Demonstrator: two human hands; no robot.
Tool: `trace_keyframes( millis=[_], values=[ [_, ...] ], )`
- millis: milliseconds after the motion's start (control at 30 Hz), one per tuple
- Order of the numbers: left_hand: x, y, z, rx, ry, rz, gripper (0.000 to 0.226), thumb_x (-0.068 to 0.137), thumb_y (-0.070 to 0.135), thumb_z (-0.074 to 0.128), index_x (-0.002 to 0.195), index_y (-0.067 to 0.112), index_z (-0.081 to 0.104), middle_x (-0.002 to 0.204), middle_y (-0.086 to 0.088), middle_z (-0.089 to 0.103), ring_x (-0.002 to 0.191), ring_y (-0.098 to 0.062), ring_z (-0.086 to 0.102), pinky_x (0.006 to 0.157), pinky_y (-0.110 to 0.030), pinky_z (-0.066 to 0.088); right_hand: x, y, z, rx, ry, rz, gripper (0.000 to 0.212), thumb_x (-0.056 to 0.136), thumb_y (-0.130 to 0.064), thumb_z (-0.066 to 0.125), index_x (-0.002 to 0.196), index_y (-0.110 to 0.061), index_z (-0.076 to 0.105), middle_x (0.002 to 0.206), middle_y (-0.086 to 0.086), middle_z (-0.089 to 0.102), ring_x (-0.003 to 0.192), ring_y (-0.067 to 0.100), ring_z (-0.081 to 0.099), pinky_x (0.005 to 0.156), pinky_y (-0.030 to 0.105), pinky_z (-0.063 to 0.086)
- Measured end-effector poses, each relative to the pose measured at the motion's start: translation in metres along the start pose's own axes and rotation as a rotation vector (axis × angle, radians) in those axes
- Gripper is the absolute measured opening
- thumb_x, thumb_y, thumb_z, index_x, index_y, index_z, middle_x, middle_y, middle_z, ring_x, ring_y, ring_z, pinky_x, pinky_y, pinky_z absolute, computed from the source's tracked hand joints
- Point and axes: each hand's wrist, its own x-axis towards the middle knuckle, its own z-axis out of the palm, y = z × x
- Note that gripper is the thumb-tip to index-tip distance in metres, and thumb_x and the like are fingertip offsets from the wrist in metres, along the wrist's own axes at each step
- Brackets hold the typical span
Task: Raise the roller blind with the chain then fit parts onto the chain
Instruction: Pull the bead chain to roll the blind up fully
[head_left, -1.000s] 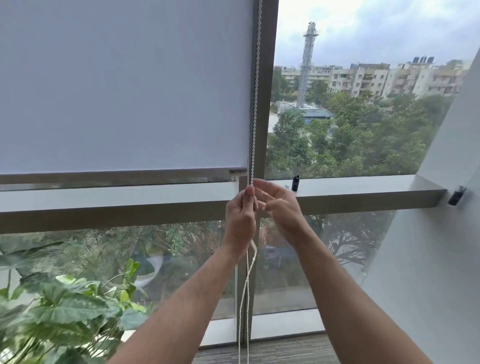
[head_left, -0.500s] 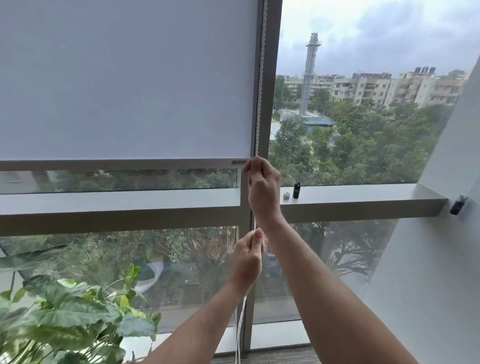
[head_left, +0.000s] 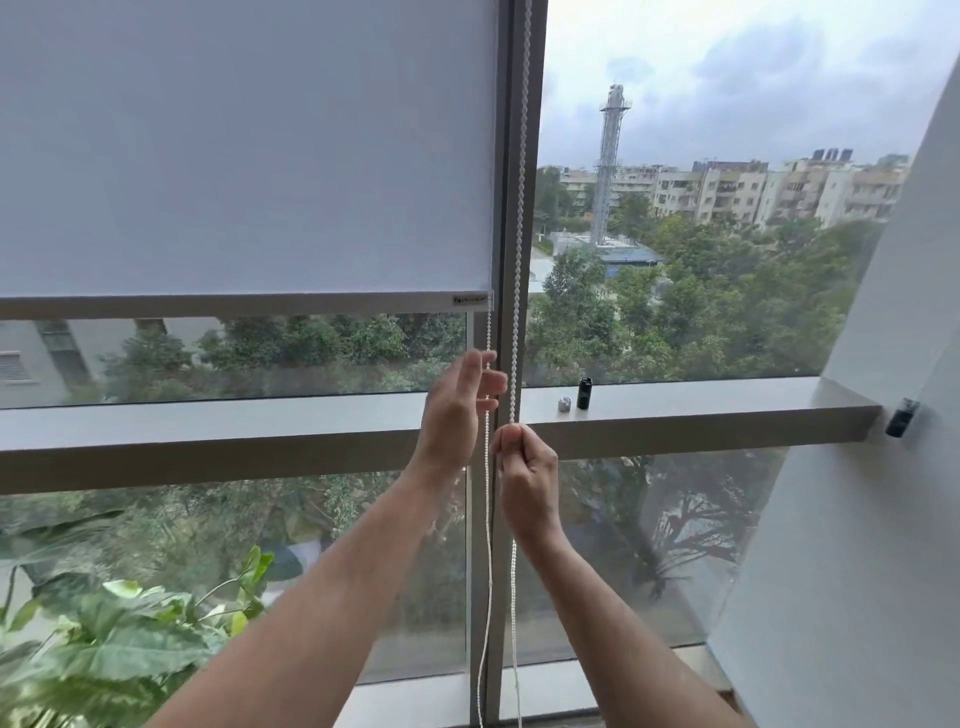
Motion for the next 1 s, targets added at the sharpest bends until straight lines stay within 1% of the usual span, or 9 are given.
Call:
trace_keyframes(
  millis=[133, 233, 367, 467, 533, 667, 767, 833, 1000],
  values=[
    [0.022, 0.052, 0.016, -0.199, -0.160, 0.118, 0.034, 0.104, 0.036, 0.032, 0.109, 0.018, 0.061, 0.085, -0.006, 0.070, 0.076, -0.020, 0.069, 0.066, -0.030, 0.057, -0.017, 0.012, 0.003, -0.008, -0.013, 0.016, 0.032, 0.095, -0.019, 0.043, 0.065, -0.020, 0.053, 0.053, -0.012, 0.042, 0.051, 0.008, 0.033, 0.049, 0.028, 0.028],
    [0.026, 0.062, 0.026, -0.266, -0.101, 0.066, 0.030, 0.106, 0.021, 0.039, 0.090, 0.008, 0.061, 0.057, 0.007, 0.053, 0.049, -0.008, 0.046, 0.048, -0.024, 0.036, -0.028, 0.019, 0.001, -0.015, -0.031, 0.038, 0.029, 0.092, -0.018, 0.043, 0.066, -0.015, 0.054, 0.052, -0.014, 0.043, 0.050, 0.006, 0.034, 0.051, 0.025, 0.029],
    [0.015, 0.058, 0.031, -0.272, 0.028, 0.139, 0.034, 0.103, 0.015, 0.045, 0.073, 0.016, 0.061, 0.047, 0.011, 0.040, 0.043, -0.005, 0.031, 0.043, -0.027, 0.023, -0.027, 0.021, -0.005, 0.003, -0.159, 0.075, 0.030, 0.093, -0.024, 0.044, 0.066, -0.016, 0.056, 0.052, -0.013, 0.043, 0.052, 0.010, 0.035, 0.053, 0.030, 0.028],
    [0.010, 0.058, 0.029, -0.259, 0.104, 0.166, 0.036, 0.103, 0.016, 0.047, 0.071, 0.020, 0.062, 0.050, 0.002, 0.036, 0.044, -0.009, 0.028, 0.042, -0.031, 0.019, -0.017, 0.018, -0.014, 0.050, -0.347, 0.125, 0.038, 0.095, -0.039, 0.044, 0.071, -0.020, 0.066, 0.053, 0.000, 0.044, 0.048, 0.015, 0.037, 0.050, 0.033, 0.030],
    [0.008, 0.057, 0.026, -0.261, 0.117, 0.182, 0.034, 0.103, 0.015, 0.047, 0.072, 0.018, 0.063, 0.049, 0.001, 0.037, 0.043, -0.012, 0.028, 0.041, -0.032, 0.019, -0.002, 0.010, -0.025, 0.007, -0.425, 0.130, 0.051, 0.094, -0.061, 0.039, 0.083, -0.024, 0.073, 0.062, 0.009, 0.059, 0.056, 0.020, 0.056, 0.055, 0.031, 0.046],
    [0.005, 0.054, 0.018, -0.241, 0.126, 0.183, 0.032, 0.103, 0.016, 0.046, 0.076, 0.015, 0.062, 0.048, 0.005, 0.041, 0.043, -0.014, 0.029, 0.043, -0.037, 0.018, 0.036, -0.028, -0.035, -0.016, -0.308, 0.115, 0.093, 0.063, -0.099, 0.025, 0.108, -0.029, 0.068, 0.095, 0.011, 0.074, 0.092, 0.022, 0.072, 0.080, 0.038, 0.060],
    [0.004, 0.057, 0.023, -0.271, 0.120, 0.207, 0.033, 0.103, 0.011, 0.044, 0.075, 0.013, 0.062, 0.047, 0.013, 0.049, 0.041, -0.002, 0.039, 0.042, -0.017, 0.031, 0.070, -0.071, -0.023, 0.022, -0.264, -0.023, 0.098, 0.069, -0.093, 0.025, 0.115, -0.017, 0.065, 0.089, 0.009, 0.073, 0.087, 0.018, 0.073, 0.076, 0.034, 0.061],
    [0.004, 0.058, 0.028, -0.302, 0.110, 0.233, 0.035, 0.102, 0.008, 0.044, 0.075, 0.015, 0.064, 0.048, 0.016, 0.053, 0.042, 0.003, 0.046, 0.044, -0.011, 0.036, 0.092, -0.107, -0.012, 0.060, -0.235, -0.102, 0.084, 0.080, -0.080, 0.023, 0.114, -0.015, 0.065, 0.087, 0.008, 0.071, 0.082, 0.017, 0.073, 0.073, 0.031, 0.059],
    [-0.011, 0.029, 0.031, -0.231, 0.130, 0.151, 0.036, 0.102, 0.013, 0.048, 0.072, 0.023, 0.067, 0.046, 0.005, 0.035, 0.040, -0.009, 0.025, 0.039, -0.031, 0.016, 0.134, -0.189, 0.010, 0.260, -0.235, -0.145, 0.053, 0.107, -0.043, 0.022, 0.121, -0.006, 0.057, 0.079, 0.008, 0.065, 0.062, 0.016, 0.065, 0.058, 0.031, 0.056]
  ],
)
